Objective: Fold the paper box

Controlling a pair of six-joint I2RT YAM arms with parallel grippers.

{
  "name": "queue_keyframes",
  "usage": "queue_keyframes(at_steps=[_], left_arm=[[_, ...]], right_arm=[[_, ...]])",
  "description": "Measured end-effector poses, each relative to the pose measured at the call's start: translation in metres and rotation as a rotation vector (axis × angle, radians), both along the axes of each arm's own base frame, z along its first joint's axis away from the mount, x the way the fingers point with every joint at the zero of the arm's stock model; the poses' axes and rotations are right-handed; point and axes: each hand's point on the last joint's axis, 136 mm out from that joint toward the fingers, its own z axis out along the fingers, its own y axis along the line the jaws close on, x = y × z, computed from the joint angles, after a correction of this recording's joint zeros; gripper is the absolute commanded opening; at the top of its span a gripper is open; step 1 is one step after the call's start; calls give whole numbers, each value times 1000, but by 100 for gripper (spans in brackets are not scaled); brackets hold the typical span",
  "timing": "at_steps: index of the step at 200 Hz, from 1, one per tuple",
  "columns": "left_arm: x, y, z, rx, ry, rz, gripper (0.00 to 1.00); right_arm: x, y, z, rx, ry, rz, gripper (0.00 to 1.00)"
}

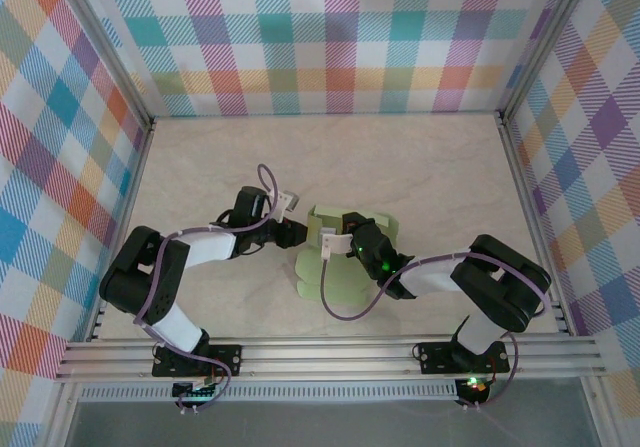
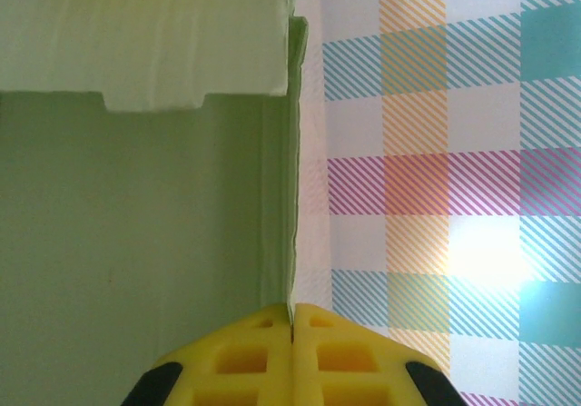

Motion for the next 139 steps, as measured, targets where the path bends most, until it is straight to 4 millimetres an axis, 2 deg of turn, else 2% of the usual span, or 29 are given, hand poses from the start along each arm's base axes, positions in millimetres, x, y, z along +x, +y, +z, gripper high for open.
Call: queue_keyframes(at_steps=[85,139], left_arm=[[-8,-12,-1,-8,-55,-37,34],[-6,-14,-4,1,-81,17,29]], right_arm=[[-5,9,4,10,-19,19,0],[-7,15,3,-18,-96,17,0]])
